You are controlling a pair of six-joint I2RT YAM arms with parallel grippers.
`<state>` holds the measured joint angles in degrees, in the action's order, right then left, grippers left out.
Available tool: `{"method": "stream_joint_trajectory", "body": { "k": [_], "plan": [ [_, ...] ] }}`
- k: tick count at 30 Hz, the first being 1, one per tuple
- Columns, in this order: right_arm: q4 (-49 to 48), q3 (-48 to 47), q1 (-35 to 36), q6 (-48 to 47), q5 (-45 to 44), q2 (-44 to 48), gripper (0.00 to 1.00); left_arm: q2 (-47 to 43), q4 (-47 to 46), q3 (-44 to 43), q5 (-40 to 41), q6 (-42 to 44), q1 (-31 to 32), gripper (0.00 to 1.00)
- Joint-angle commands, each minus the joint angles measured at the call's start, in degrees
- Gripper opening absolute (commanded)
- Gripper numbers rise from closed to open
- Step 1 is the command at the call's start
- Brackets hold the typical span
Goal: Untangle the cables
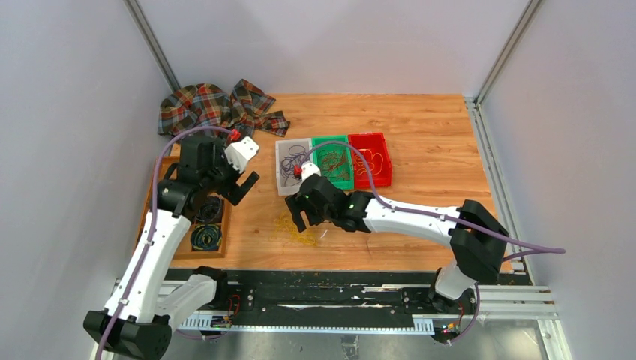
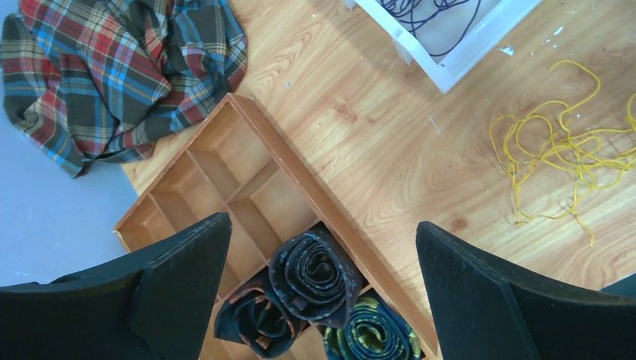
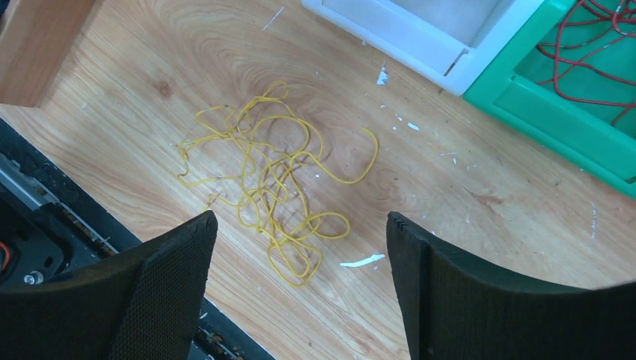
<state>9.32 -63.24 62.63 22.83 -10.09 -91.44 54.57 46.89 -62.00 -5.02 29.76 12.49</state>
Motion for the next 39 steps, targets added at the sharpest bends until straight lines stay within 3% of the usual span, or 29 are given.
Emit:
{"method": "stream_joint_trajectory", "body": {
  "k": [1, 12, 20, 27, 39],
  "plan": [
    [-1.61, -1.95, 2.32, 1.62, 0.20, -0.84, 0.83, -2.46, 1.10, 1.97, -2.41, 0.26, -0.36, 0.98],
    [-4.72, -3.90, 2.89, 4.13, 5.00, -7.09, 0.75, -4.12, 3.51, 4.09, -6.55, 1.49, -0.36, 0.98],
    [-9.57, -1.42, 2.94, 4.61, 6.57, -7.78, 0.63, -4.61, 3.32, 7.66, -7.77, 3.30, -0.36, 0.98],
    [-9.27, -0.53, 2.28, 3.65, 5.63, -8.18, 0.60, -5.76, 3.12, 9.29, -8.52, 4.94, -0.36, 0.98],
    [-13.10, -3.50, -2.18, -0.25, 16.50, -13.33, 0.48, -6.14, 3.73, 8.31, -8.31, 6.23, -0.38, 0.98]
  ]
}}
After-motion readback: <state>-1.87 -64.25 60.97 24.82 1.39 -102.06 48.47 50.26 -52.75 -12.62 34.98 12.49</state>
